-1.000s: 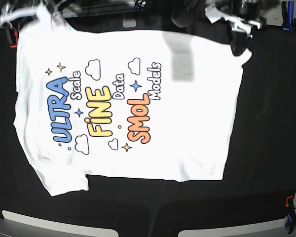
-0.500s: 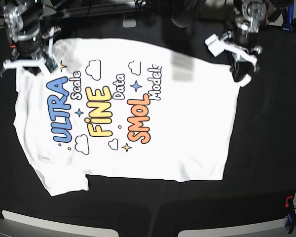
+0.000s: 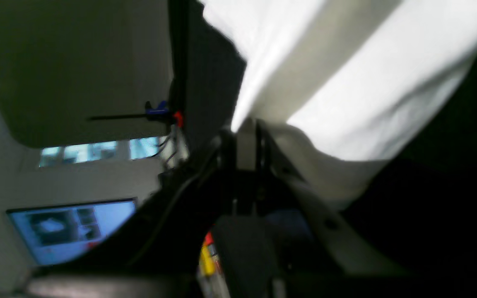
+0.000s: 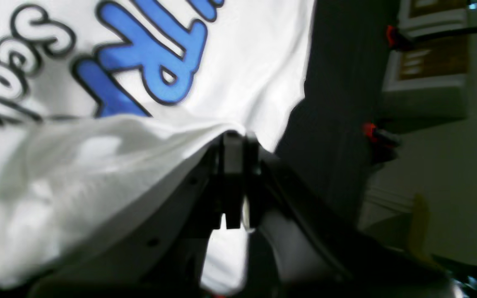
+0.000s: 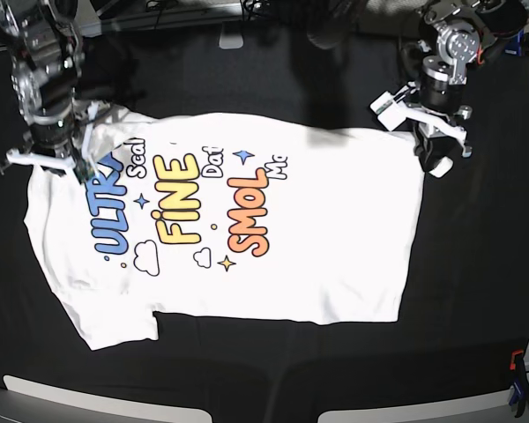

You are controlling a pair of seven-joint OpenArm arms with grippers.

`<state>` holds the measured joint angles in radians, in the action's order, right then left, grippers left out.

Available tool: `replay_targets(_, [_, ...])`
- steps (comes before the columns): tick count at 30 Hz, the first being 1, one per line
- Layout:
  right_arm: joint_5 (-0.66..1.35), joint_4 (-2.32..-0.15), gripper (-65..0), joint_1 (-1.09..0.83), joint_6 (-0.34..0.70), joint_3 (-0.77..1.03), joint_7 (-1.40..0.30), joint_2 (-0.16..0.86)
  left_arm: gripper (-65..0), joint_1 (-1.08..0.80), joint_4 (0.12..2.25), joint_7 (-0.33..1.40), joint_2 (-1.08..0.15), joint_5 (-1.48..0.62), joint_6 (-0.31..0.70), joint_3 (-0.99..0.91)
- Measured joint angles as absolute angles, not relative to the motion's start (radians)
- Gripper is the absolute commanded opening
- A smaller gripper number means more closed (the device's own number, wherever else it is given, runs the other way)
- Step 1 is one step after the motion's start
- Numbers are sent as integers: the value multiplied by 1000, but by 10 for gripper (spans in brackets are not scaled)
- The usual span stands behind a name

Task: Layout the t-shirt on the table in an organized manner, then fold the t-shirt properly
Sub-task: 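Lower both grippers onto the shirt near the collar and pinch fabric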

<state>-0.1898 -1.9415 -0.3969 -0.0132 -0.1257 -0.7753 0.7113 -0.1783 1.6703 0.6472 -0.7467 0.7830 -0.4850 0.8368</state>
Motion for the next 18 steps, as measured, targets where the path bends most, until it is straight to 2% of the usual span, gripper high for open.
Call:
replay_targets(2, [-95, -1906, -650, -360, 52, -125, -740, 696, -650, -177, 1670, 580, -746, 676, -480, 837])
replay_targets(6, [-15, -1838, -650, -297, 144, -130, -706, 664, -650, -161, 1670, 540, -746, 571, -345, 838])
replay_targets(12, [-22, -1694, -650, -203, 130, -128, -762, 667, -650, -104, 1670, 631, -746, 569, -343, 838])
replay_targets(18, [-22, -1668, -650, -199, 111, -129, -786, 665, -650, -107, 1670, 638, -748, 558, -343, 838])
